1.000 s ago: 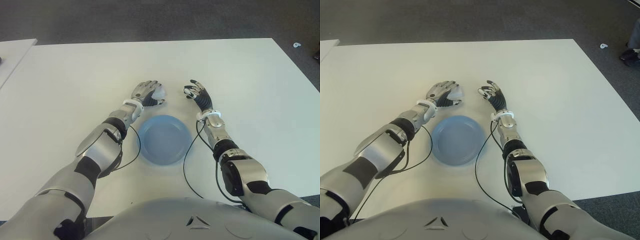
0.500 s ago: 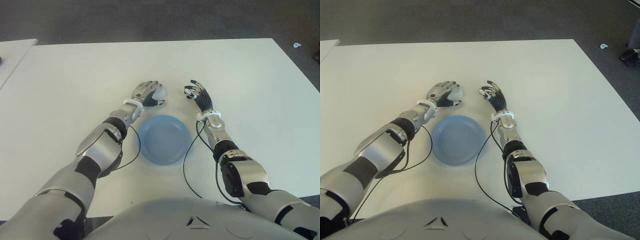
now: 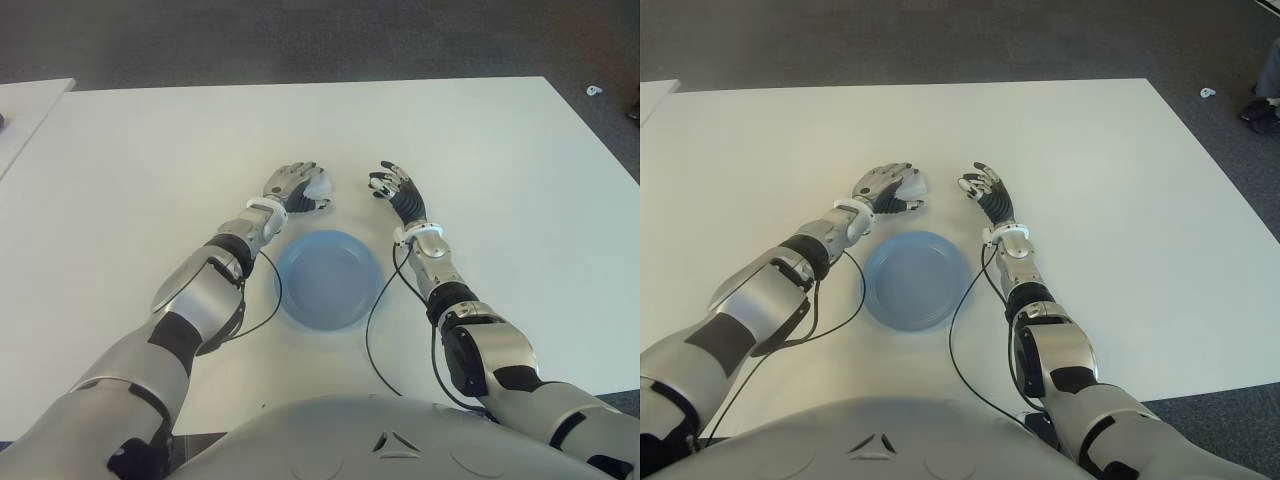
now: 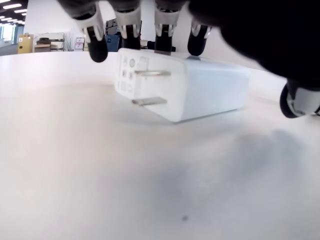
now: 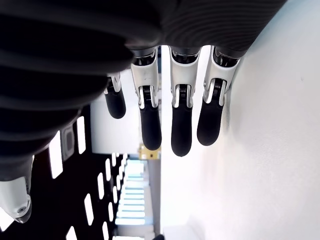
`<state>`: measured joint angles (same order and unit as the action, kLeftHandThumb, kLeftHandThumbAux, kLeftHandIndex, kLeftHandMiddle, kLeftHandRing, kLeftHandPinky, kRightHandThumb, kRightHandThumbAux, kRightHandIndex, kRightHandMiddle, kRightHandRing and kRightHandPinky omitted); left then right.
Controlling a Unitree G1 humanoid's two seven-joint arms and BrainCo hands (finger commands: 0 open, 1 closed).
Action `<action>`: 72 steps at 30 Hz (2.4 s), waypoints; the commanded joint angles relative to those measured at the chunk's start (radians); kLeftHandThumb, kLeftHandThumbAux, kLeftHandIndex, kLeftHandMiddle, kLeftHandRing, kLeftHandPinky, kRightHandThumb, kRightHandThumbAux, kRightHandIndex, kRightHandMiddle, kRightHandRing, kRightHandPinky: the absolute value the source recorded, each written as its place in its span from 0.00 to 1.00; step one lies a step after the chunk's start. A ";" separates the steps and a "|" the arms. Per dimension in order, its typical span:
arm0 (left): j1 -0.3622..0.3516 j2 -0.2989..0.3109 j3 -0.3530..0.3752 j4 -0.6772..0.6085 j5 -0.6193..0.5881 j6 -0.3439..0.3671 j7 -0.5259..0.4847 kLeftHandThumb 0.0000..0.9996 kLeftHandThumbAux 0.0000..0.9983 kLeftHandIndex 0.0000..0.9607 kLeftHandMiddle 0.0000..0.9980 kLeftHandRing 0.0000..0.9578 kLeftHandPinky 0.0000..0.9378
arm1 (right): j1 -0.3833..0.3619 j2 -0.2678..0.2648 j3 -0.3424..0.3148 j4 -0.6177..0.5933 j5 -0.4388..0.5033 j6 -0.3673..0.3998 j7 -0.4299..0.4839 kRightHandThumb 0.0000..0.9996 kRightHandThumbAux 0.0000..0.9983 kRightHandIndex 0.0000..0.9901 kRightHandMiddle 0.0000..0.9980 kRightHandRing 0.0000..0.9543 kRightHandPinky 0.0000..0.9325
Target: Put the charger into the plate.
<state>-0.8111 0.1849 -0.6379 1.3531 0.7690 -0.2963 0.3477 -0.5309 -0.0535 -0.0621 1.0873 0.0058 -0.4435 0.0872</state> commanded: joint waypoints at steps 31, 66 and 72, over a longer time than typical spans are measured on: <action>0.077 0.169 0.034 0.011 -0.020 -0.148 -0.055 0.12 0.40 0.00 0.00 0.00 0.00 | 0.072 0.000 -0.006 0.062 0.000 0.085 0.024 0.00 0.56 0.14 0.30 0.31 0.31; 0.147 0.305 -0.001 -0.079 0.002 -0.402 0.056 0.08 0.49 0.00 0.00 0.00 0.00 | 0.062 0.003 -0.008 0.074 -0.001 0.095 0.013 0.00 0.57 0.16 0.31 0.32 0.30; 0.201 0.359 0.003 -0.100 0.002 -0.470 0.086 0.05 0.51 0.00 0.00 0.00 0.00 | 0.058 0.006 -0.006 0.077 -0.002 0.098 0.008 0.00 0.57 0.16 0.31 0.32 0.30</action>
<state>-0.6616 0.5062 -0.6332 1.2564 0.7574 -0.7382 0.4259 -0.5419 -0.0556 -0.0668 1.0992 0.0083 -0.4422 0.1027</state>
